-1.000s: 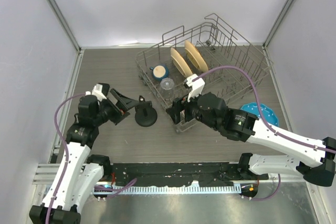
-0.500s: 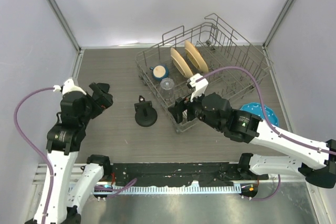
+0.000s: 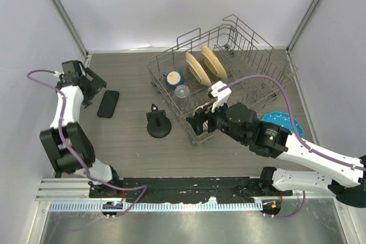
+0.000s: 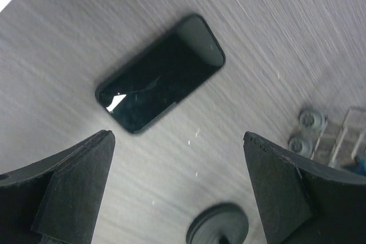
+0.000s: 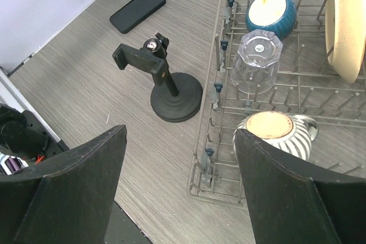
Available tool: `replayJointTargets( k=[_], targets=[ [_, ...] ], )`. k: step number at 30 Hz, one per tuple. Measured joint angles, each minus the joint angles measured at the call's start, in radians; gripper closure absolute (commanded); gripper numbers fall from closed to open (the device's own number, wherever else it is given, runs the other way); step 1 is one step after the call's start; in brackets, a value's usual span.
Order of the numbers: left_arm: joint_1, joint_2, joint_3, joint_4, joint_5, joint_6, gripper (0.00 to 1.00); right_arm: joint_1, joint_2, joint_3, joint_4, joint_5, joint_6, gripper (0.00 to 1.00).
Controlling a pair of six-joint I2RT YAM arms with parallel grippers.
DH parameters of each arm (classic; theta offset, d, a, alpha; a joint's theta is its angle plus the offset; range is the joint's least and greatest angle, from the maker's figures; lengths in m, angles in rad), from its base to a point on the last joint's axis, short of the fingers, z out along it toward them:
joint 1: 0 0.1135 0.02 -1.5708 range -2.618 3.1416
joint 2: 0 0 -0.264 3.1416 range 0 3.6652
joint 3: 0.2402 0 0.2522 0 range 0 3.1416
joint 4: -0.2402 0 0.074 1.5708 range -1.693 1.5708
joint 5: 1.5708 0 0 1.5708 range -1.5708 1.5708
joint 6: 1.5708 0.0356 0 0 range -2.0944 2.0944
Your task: Place the phone on the phone stand
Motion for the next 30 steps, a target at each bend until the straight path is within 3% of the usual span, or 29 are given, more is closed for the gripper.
replayJointTargets(
  k=[13, 24, 30],
  targets=[
    [0.164, 0.508, 0.168, 0.1, 0.07, 0.083, 0.0, -0.003, -0.07, -0.035, 0.008, -0.034, -0.072, 0.18],
    [0.182, 0.532, 0.188, 0.152, 0.2, 0.108, 0.0, -0.005, -0.119, -0.039, 0.008, -0.044, -0.074, 0.18],
    [0.12, 0.489, 0.126, 0.168, 0.223, 0.1, 0.0, -0.005, -0.119, -0.038, 0.007, -0.053, -0.06, 0.18]
  ],
)
